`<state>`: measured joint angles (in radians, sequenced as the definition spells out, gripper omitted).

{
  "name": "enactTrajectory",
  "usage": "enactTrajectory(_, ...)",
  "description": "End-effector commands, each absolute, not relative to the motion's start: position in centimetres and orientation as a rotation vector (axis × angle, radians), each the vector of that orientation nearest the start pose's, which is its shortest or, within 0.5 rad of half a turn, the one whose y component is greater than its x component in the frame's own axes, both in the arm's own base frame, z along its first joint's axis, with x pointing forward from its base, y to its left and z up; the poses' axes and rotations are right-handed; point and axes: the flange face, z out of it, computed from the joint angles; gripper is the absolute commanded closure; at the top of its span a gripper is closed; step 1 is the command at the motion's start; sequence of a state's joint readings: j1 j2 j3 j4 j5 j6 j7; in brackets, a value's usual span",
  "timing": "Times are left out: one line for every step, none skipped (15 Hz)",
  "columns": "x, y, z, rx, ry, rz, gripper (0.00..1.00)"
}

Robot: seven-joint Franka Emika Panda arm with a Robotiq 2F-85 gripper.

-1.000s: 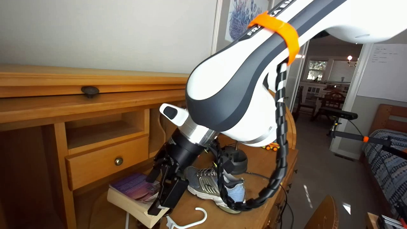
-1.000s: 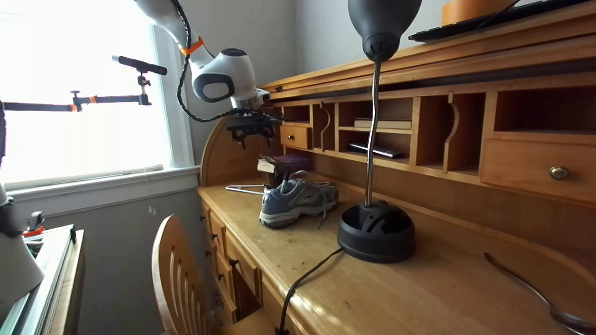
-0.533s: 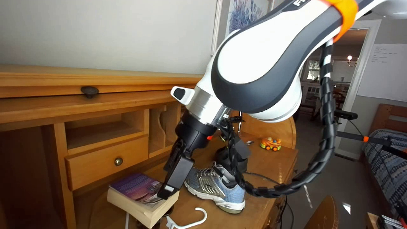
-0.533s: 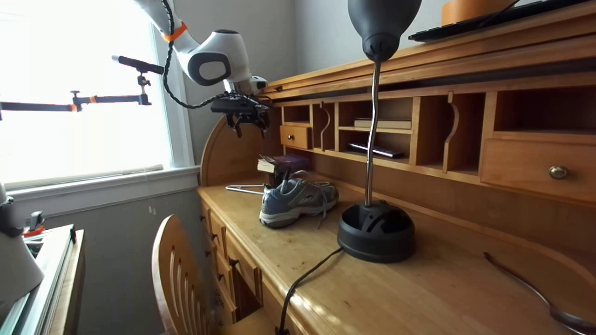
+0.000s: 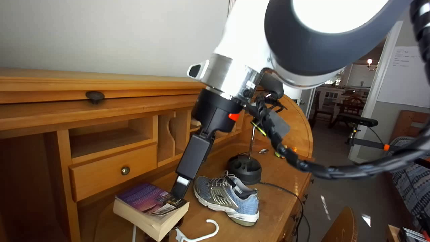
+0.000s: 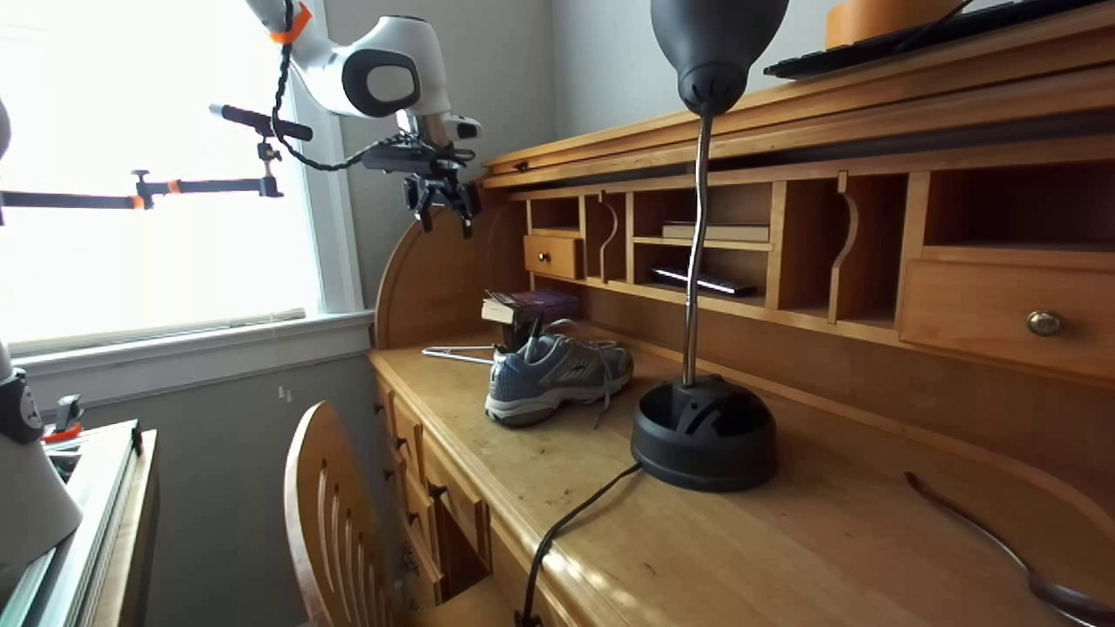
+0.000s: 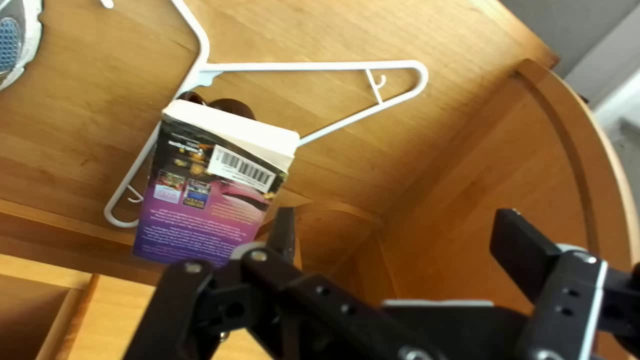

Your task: Put the book on top of the mug

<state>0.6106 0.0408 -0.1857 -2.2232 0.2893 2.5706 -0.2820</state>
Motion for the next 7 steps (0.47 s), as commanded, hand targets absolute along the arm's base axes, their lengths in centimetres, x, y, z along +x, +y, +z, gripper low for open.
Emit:
enactTrajectory(48.4,23.3,42.7,-2.807,-0.669,-0.395,0.0)
enactTrajectory(49.8,23.7,41.3,-2.796,-0.689,-0.418,0.0)
enactTrajectory(49.4,24.0,42.4,-2.788,-0.686,-0.421,0.0)
enactTrajectory(49.1,24.0,43.0,-2.784,-0.684,-0.428,0.0)
enactTrajectory(49.0,23.9,43.2,-2.784,-0.682,-0.428,0.0)
enactTrajectory(49.0,23.7,43.2,-2.786,-0.679,-0.425,0.0)
enactTrajectory(49.0,23.6,43.1,-2.788,-0.676,-0.422,0.0)
